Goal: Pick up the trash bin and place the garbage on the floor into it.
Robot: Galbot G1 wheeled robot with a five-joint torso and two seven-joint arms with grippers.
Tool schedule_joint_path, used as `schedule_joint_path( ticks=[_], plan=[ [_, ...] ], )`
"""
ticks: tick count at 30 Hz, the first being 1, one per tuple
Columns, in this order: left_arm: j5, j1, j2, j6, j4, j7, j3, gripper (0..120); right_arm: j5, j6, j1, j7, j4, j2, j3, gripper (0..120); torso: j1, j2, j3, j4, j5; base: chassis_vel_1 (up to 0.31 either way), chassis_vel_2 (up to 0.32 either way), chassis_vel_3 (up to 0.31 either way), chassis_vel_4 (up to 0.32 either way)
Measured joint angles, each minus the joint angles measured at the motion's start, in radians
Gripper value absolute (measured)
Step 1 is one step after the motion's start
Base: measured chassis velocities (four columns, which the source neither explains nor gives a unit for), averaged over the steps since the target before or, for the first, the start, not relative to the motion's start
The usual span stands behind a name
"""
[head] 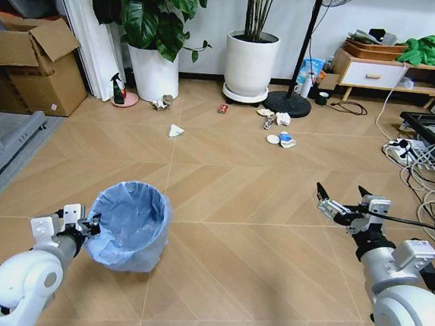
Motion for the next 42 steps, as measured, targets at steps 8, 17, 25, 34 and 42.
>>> schedule_joint_path(
  ticks=[8,17,25,34,42],
  plan=[
    [0.014,0.012,-0.007,0.002,-0.038,-0.004,0.009,0,-0.002,0.007,0.002,-0.006,-0.006,-0.004,-0.001,100,0.000,0.000,0.000,0.0000,-0.0002,0.000,0.000,0.000,0.000],
    [0.016,0.008,-0.001,0.002,-0.039,-0.002,0.016,0,-0.016,0.015,-0.003,-0.013,-0.011,0.015,-0.007,100,0.000,0.000,0.000,-0.0001,-0.0002,-0.080,0.073,0.090,-0.075],
    [0.017,0.003,0.008,0.000,-0.038,0.001,0.025,0,-0.038,0.023,-0.013,-0.027,-0.013,0.038,-0.015,100,0.000,0.000,0.000,-0.0001,-0.0002,-0.077,0.097,0.066,-0.099],
    [0.018,0.006,0.013,-0.002,-0.045,0.003,0.027,0,-0.049,0.025,-0.017,-0.029,-0.014,0.047,-0.021,100,0.000,0.000,0.000,-0.0001,-0.0002,0.035,0.101,-0.032,-0.099],
    [0.025,0.010,0.015,-0.007,-0.051,0.008,0.028,0,-0.050,0.028,-0.021,-0.038,-0.009,0.047,-0.019,100,0.000,0.000,0.000,0.0001,-0.0003,0.023,0.167,-0.033,-0.173]
  ],
)
